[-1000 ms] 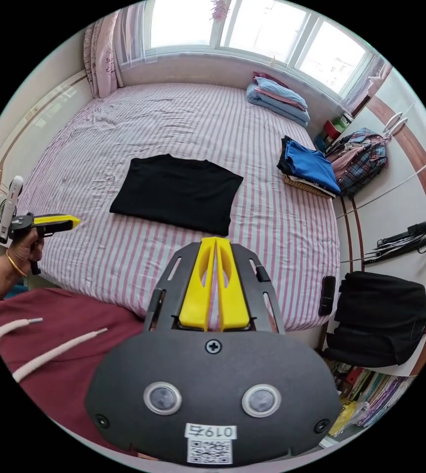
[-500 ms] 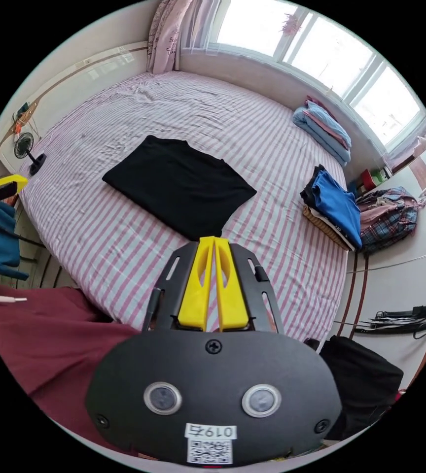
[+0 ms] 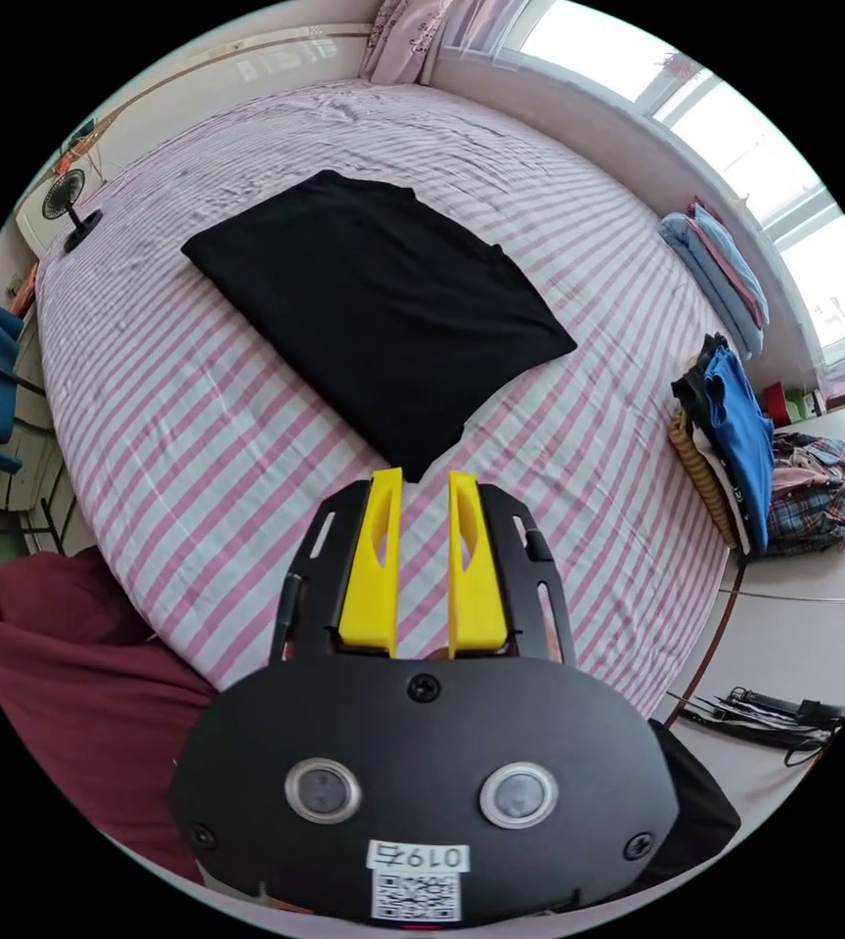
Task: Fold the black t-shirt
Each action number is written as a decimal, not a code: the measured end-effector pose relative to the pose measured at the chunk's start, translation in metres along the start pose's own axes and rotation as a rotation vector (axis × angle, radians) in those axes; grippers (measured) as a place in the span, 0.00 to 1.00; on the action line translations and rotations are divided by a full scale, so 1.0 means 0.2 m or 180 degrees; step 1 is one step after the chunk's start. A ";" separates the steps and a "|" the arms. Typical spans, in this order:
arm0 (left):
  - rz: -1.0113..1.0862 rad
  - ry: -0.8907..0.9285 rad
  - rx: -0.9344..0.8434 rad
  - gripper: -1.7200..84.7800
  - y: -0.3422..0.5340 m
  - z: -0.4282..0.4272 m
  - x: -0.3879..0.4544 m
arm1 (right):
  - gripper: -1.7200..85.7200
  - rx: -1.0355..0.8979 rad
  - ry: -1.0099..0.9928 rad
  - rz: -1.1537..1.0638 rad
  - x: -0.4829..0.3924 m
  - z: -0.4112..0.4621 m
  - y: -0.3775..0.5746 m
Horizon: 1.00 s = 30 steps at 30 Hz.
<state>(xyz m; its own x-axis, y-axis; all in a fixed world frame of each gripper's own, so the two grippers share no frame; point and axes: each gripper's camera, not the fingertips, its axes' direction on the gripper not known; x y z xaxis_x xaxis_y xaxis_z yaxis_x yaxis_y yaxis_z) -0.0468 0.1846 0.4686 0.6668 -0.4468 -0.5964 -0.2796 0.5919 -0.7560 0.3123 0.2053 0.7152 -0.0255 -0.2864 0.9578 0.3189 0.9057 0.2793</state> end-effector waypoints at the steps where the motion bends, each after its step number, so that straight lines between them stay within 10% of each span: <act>1: -0.0032 -0.0033 -0.0041 0.03 0.02 0.00 0.01 | 0.10 -0.0045 0.0037 -0.0100 -0.02 0.05 -0.02; 30: 0.0232 0.0192 -0.0326 0.03 -0.25 0.64 0.09 | 0.03 -0.0303 0.1450 -0.2193 -0.19 0.62 -0.36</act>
<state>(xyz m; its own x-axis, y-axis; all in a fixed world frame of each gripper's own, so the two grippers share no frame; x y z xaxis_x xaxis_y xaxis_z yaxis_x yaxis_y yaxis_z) 0.0670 0.2336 0.5297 0.6002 -0.4466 -0.6635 -0.3968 0.5541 -0.7318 0.1732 0.1898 0.6662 0.1353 -0.8841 0.4473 0.4514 0.4568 0.7665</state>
